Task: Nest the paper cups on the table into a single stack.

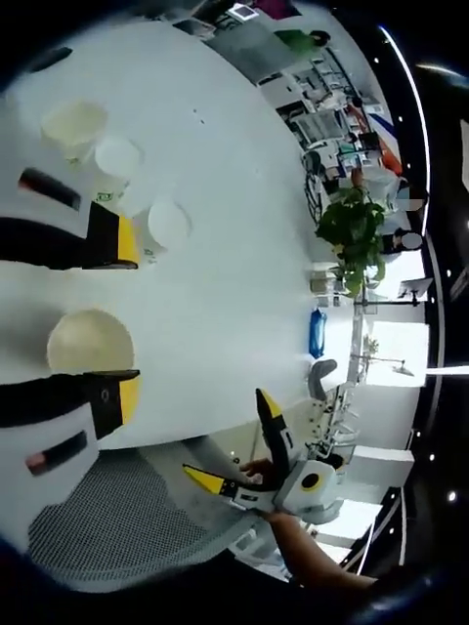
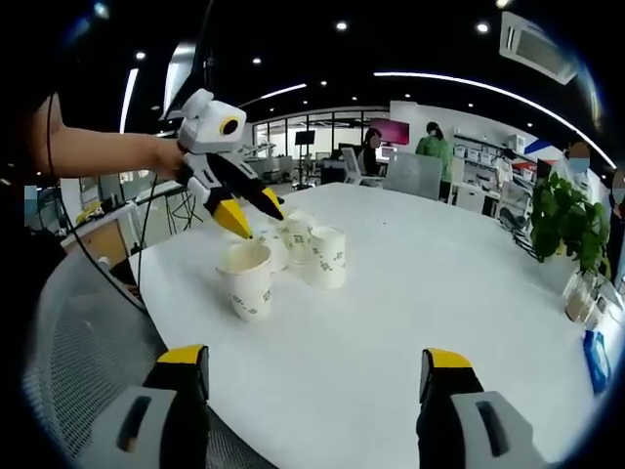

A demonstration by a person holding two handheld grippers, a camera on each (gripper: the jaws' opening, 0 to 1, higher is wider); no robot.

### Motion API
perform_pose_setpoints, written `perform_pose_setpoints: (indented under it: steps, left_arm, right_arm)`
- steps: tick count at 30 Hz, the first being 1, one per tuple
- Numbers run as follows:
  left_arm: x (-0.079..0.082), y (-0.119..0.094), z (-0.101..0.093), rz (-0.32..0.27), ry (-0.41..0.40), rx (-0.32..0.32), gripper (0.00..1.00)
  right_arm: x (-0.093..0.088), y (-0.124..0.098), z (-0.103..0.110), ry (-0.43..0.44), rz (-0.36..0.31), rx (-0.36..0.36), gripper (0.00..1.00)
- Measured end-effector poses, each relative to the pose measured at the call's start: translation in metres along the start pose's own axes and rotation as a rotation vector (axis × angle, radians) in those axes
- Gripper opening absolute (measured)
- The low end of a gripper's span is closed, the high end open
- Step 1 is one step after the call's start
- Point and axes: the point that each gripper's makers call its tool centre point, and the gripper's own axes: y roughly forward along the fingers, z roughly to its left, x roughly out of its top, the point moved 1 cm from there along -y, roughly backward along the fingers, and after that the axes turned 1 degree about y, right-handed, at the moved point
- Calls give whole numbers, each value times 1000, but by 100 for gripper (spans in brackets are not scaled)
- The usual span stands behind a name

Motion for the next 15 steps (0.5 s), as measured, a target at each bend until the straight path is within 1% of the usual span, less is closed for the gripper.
perform_pose_setpoints:
  steps: [3,6,9,11,14,15]
  left_arm:
    - [3,0,12,-21,-17,39,42]
    - [7,3,29,-44,-49,83,45]
    - [10,5,41,-53,-60,121,47]
    - [9,7,52,-59,-70,145,47]
    - [12,10,57,-64,-78,169,48]
    - [12,13,62,-64,-85,179,49]
  right_arm:
    - [2,0,0,5,-11,2,91]
    - [4,0,1,18,-28,10,92]
    - [7,-1,0,27,-45,14,94]
    - [7,-1,0,31,-46,13,94]
    - [6,0,0,34,-43,13,94]
    - [6,0,0,34,-42,13,94]
